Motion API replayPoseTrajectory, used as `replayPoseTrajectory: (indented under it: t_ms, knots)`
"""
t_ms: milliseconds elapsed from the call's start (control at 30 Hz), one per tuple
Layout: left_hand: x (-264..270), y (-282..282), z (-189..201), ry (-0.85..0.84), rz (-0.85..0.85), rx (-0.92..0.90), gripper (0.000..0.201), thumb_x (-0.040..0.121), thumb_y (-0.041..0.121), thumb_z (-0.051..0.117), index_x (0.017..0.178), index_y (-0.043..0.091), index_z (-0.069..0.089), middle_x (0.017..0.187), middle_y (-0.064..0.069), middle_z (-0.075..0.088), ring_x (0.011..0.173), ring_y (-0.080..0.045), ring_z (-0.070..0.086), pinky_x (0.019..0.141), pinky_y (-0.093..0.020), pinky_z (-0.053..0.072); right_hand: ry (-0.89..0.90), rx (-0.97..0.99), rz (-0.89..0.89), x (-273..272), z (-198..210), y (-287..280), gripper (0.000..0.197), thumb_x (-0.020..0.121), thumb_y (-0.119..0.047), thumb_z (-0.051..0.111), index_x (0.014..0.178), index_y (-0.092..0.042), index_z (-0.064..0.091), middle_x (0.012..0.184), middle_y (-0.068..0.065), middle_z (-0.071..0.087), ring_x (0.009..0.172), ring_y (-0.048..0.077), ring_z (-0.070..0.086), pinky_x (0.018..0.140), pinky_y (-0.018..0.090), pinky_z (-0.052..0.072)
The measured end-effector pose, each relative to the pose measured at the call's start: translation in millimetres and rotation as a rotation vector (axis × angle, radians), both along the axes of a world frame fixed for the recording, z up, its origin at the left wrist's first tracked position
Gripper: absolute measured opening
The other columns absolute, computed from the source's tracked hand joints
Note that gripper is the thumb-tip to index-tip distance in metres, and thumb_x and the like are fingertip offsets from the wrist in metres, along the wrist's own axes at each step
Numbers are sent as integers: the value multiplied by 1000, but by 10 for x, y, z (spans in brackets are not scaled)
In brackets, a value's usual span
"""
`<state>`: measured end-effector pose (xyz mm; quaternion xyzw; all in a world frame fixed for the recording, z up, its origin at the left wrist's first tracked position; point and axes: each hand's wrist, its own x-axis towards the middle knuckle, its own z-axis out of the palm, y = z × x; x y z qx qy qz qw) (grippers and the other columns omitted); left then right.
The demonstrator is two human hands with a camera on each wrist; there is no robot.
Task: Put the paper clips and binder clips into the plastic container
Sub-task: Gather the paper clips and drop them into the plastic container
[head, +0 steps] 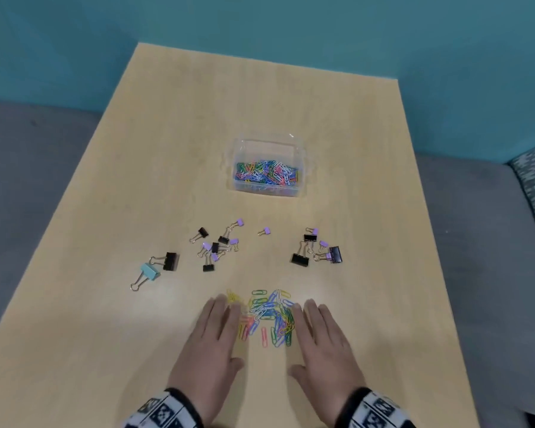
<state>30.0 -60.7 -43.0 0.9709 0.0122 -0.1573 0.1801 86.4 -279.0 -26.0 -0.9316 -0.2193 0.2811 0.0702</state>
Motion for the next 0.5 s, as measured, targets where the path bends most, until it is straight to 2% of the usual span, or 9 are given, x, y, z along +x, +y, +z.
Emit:
replayPoseTrajectory:
  t_ms: [33,100,167,233,300,400,500]
  knots:
    - [52,-45,17,-9,29,0,110,56,38,84,145,16,24,148,-14,35,133,-31,30,107,-39,36,-42,12,-23,13,13,84,108,69,-42,67,151,-28,-1,157,6,20,141,32,25,105,44,38]
    - [179,-122,56,-7,81,-11,106,56,38,84,143,17,28,146,-12,37,123,-30,37,96,-43,47,-111,54,-49,85,40,255,91,78,-41,63,149,-28,7,155,2,17,132,29,29,98,41,39]
    - [307,-186,80,-21,115,-40,98,63,35,81,144,18,28,146,-10,35,120,-29,34,97,-41,45,-137,89,-92,181,48,399,82,82,-36,61,148,-29,13,151,1,17,123,26,30,93,39,40]
    - [422,-243,92,-21,132,-80,83,75,29,73,145,20,29,147,-8,31,124,-27,28,104,-36,37,-121,127,-129,267,26,514,73,85,-26,58,147,-28,19,149,3,22,120,27,29,93,37,42]
    - [523,-282,140,-42,137,-102,66,84,22,64,142,23,34,144,-5,30,124,-24,26,103,-30,33,-104,161,-132,330,18,609,64,86,-14,52,144,-26,27,145,5,28,118,28,29,93,36,42]
    - [631,-296,180,-92,151,-137,38,84,10,53,120,23,52,125,-2,39,108,-21,33,87,-22,34,-115,173,-132,421,8,693,52,82,-4,45,130,-23,43,131,5,35,110,26,31,86,31,41]
    - [705,-279,140,-95,164,-136,23,81,6,52,96,24,58,103,3,41,89,-17,34,73,-22,33,-114,169,-102,501,10,719,41,78,0,43,113,-20,50,119,5,40,98,22,31,78,28,36]
